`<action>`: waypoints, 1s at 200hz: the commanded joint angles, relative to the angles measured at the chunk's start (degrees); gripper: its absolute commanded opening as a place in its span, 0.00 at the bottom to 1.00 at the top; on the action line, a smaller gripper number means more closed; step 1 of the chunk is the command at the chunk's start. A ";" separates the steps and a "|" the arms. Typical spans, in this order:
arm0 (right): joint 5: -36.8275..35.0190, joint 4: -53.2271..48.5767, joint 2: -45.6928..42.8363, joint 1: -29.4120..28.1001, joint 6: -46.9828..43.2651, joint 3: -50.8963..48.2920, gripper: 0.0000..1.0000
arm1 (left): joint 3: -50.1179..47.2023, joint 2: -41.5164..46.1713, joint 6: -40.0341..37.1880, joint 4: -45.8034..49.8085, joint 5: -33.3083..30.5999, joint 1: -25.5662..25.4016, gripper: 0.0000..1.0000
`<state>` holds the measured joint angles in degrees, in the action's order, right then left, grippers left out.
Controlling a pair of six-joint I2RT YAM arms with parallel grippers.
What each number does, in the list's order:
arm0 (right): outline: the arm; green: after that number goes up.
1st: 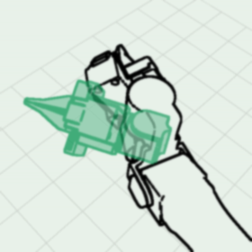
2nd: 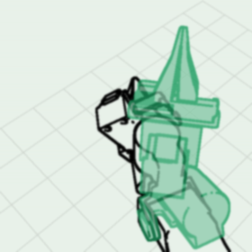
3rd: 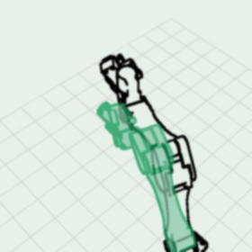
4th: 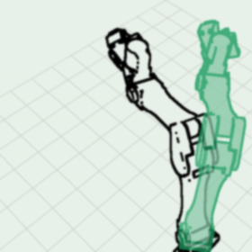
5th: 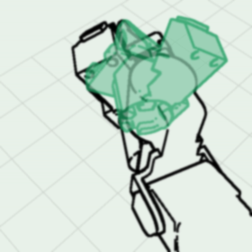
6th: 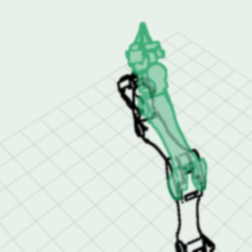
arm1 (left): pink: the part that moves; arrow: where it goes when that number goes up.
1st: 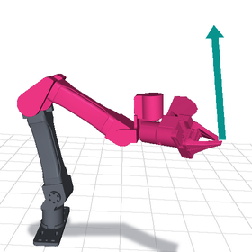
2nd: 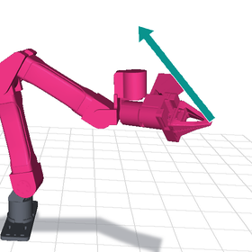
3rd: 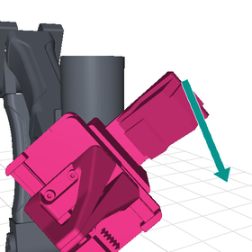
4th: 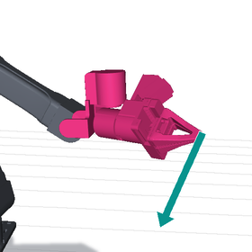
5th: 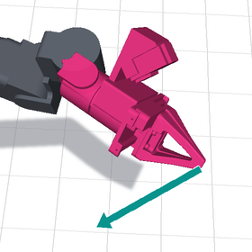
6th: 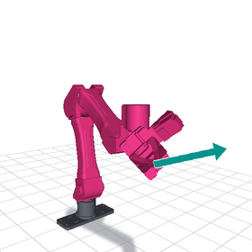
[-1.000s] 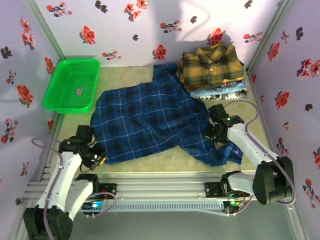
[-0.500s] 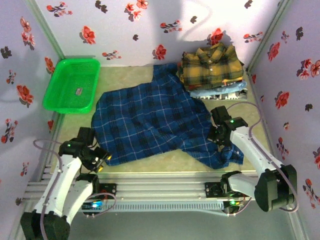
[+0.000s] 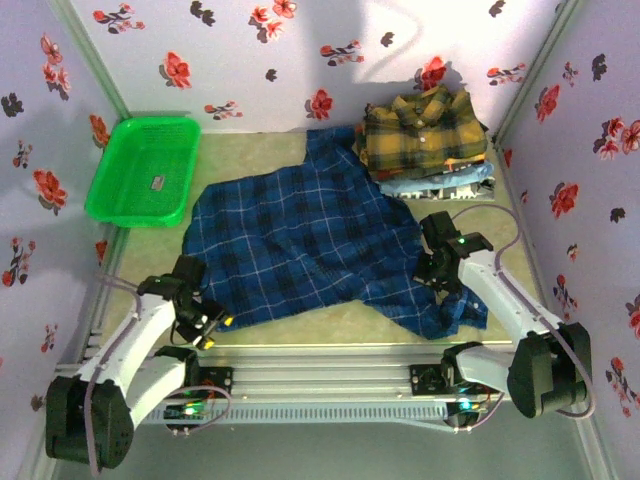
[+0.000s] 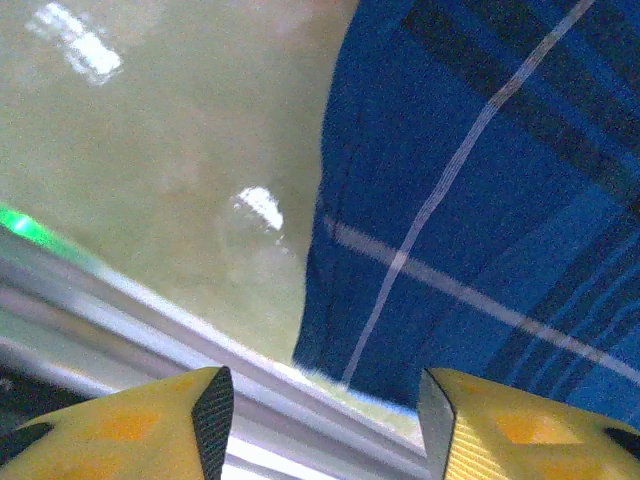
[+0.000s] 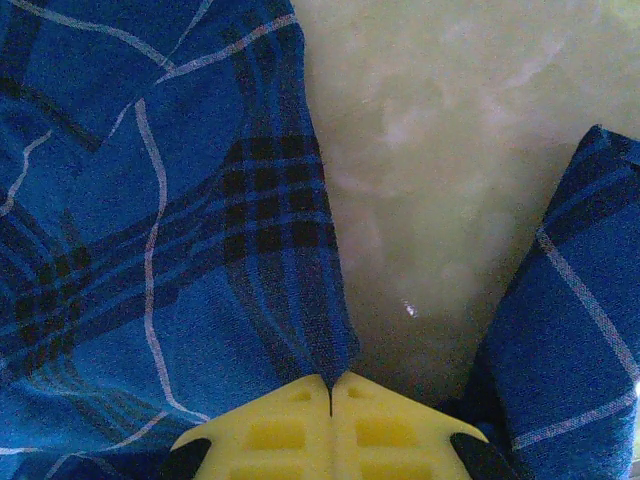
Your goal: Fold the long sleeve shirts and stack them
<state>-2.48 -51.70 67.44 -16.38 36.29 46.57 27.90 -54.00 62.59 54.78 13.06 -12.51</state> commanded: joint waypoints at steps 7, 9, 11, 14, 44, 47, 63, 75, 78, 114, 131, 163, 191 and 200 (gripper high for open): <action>1.21 0.45 -1.43 0.16 -1.06 0.13 0.00 | -2.09 -1.73 2.67 -6.91 -0.93 -0.48 0.51; 1.42 0.57 -1.61 0.20 -1.18 0.11 0.00 | -2.13 -1.86 2.64 -7.07 -1.00 -0.47 0.51; 1.67 0.71 -1.72 0.21 -1.30 0.04 0.00 | -2.14 -1.93 2.56 -7.30 -1.06 -0.44 0.51; 2.07 1.04 -1.94 0.09 -1.40 -0.03 0.00 | -2.08 -1.98 2.55 -7.40 -1.19 -0.49 0.51; 2.08 -0.90 -3.85 -0.01 -1.28 -0.25 0.00 | -0.34 0.42 2.14 -4.17 -2.94 -0.40 0.18; 1.93 -1.34 -3.84 0.03 -1.21 -0.20 0.00 | 0.02 0.89 2.02 -3.30 -3.43 -0.36 0.15; 1.01 -4.02 -4.24 0.03 -1.03 0.14 0.00 | 0.98 4.20 1.55 1.65 -4.77 -0.06 0.04; 1.03 -4.23 -5.15 -0.03 -0.88 0.26 0.00 | 1.01 6.79 1.81 4.11 -4.78 0.26 0.02; 0.78 -4.51 -5.42 0.03 -0.71 0.39 0.00 | 1.01 7.48 2.01 4.63 -4.77 0.37 0.01; -2.67 -9.29 -6.38 0.29 -0.22 4.74 0.00 | 3.22 13.46 4.09 10.34 -7.27 0.49 0.00; -2.46 -9.69 -6.74 0.29 -0.31 5.70 0.00 | 3.95 14.03 4.03 11.43 -7.43 0.56 0.00; -1.90 -11.55 -7.09 0.20 -1.01 7.04 0.00 | 7.32 16.18 4.65 14.10 -8.37 0.58 0.00; -1.39 -11.67 -8.16 0.21 -2.99 8.97 0.00 | 10.12 16.82 5.08 14.49 -7.97 0.52 0.00; -1.43 -11.72 -7.65 0.13 -3.69 10.32 0.00 | 10.76 16.82 5.09 14.52 -7.96 0.54 0.00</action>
<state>-2.59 -61.23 60.55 -16.38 35.27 53.04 35.88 -37.56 66.13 66.02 7.03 -12.36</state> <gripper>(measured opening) 0.065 0.054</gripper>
